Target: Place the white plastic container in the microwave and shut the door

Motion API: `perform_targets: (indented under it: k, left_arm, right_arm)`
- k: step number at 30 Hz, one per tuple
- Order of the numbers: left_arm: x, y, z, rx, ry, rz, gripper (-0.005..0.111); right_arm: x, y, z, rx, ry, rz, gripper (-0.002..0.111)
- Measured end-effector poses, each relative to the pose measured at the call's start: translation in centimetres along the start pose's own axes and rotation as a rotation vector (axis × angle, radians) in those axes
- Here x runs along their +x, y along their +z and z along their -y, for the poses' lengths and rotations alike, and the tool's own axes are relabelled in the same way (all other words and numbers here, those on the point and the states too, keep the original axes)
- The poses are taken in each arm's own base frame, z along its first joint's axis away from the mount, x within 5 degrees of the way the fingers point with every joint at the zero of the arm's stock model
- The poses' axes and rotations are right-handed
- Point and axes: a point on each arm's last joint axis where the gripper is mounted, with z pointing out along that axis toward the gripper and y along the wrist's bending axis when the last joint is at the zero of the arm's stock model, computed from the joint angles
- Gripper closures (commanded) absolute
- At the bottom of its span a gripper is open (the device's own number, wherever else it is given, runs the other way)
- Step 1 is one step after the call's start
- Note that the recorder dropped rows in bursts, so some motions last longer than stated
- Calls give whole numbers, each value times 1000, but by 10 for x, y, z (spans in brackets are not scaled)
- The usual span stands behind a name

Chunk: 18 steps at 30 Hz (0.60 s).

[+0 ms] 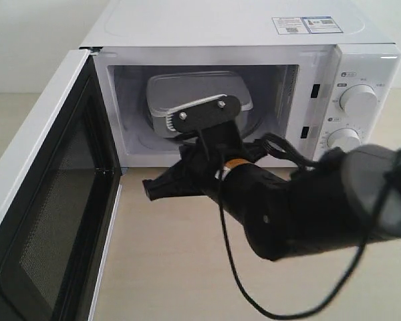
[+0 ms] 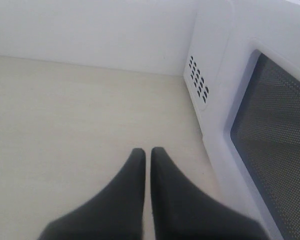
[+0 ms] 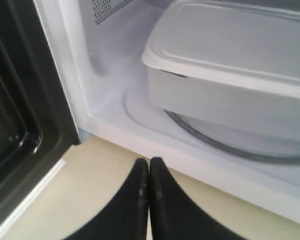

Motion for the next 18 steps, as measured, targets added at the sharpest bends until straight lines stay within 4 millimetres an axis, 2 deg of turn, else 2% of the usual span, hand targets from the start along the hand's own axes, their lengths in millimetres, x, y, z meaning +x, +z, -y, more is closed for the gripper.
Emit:
perform_targets:
  k: [8,13,18]
  left_arm:
    - [0,0,0,0,0,0,102]
    - [0,0,0,3,1,-1,102]
    - [0,0,0,5,1,-1,102]
  right_arm:
    - [16,-71,38,111,31,56,109]
    - [22,-104,55,144,50,84,109]
    - [21,-130,75,252,79,144,109]
